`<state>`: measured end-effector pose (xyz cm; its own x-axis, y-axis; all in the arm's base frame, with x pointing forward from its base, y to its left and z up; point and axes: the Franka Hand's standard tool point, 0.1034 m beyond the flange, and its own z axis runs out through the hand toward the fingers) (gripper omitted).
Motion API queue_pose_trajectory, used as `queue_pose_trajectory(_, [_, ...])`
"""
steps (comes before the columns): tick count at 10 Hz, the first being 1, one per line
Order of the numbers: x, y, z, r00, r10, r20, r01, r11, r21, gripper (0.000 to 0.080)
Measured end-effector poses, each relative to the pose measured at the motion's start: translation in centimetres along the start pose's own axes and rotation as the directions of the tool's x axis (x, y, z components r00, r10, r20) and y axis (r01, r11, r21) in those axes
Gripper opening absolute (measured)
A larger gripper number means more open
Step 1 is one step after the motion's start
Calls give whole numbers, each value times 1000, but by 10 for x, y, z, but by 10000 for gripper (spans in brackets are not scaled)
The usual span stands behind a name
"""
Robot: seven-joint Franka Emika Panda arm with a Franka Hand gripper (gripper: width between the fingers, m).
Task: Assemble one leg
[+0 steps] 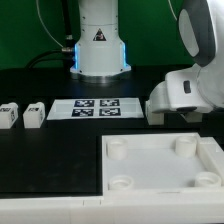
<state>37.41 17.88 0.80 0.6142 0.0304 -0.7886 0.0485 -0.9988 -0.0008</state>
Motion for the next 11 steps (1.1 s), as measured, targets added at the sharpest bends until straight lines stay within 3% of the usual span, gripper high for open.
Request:
queue_pose_trajectory(1, [-3,3,-8,1000,2,9,-2,1000,0,292])
queue_pose_trajectory(3, [-17,12,-53,1000,-15,6,15,1000,4,292])
queue_pose_trajectory(4, [-33,23,-77,999,-26,31,26,1000,2,292])
queue_pose_trajectory(5, [-39,30,-89,1000,-16,20,15,1000,7,292])
queue_pose_trajectory(6, [-29,27,-95,996,-12,-93,14,1000,19,292])
queue_pose_trajectory(8, [-30,28,-99,962,-27,-271,33,999,19,292])
queue_pose_trajectory(11, [-22,47,-161,866,-88,-493,106,994,7,294])
